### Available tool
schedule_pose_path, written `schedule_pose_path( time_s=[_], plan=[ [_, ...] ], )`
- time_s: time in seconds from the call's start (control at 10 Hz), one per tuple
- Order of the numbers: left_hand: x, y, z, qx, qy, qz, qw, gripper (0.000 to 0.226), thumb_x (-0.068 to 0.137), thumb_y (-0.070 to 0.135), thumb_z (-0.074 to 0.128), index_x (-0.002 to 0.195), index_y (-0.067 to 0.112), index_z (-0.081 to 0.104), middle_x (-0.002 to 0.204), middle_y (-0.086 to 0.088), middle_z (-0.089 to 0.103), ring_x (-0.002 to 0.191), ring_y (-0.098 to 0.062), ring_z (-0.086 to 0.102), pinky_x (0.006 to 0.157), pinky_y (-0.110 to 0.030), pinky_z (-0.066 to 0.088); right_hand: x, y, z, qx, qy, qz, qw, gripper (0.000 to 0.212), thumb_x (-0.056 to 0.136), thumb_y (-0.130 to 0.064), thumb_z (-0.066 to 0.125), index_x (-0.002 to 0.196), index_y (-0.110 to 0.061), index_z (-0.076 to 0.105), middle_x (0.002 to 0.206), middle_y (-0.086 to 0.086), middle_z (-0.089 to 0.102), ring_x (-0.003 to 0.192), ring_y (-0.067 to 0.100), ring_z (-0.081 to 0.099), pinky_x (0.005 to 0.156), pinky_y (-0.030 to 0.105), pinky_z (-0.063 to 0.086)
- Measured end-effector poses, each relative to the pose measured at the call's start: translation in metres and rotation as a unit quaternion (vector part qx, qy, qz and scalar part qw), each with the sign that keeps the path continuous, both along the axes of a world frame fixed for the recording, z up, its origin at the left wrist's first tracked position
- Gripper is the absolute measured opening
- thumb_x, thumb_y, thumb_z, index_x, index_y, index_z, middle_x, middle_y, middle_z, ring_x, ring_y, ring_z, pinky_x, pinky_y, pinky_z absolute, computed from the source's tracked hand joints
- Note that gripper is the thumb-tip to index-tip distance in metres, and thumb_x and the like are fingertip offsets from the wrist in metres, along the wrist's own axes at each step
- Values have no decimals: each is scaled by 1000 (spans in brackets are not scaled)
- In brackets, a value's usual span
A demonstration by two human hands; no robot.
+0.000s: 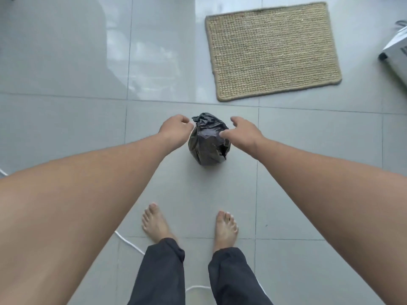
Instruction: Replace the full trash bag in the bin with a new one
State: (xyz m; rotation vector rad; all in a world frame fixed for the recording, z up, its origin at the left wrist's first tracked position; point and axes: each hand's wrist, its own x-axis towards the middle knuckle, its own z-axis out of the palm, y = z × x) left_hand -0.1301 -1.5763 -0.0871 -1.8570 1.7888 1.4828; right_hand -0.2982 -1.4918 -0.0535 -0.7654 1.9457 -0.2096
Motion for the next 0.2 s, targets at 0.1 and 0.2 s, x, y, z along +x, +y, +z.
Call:
schedule_pose_path(
  time_s=[0.1,0.2],
  plan=[
    [-1,-26,31,-17,-44,-74,996,45,99,37,45,137,12,52,141,-7,55,129,-29,51,107,-34,39,-12,-20,29,-12,38,35,999,67,90,-27,56,151,-13,31,154,7,39,140,26,38,108,31,33],
    [6,-59,98,-24,-98,-140,985,60,101,45,37,151,11,34,158,-7,35,144,-28,33,114,-36,27,-24,-43,91,-29,92,84,992,62,96,-28,51,151,-13,28,155,9,36,141,30,36,111,38,32]
  ],
)
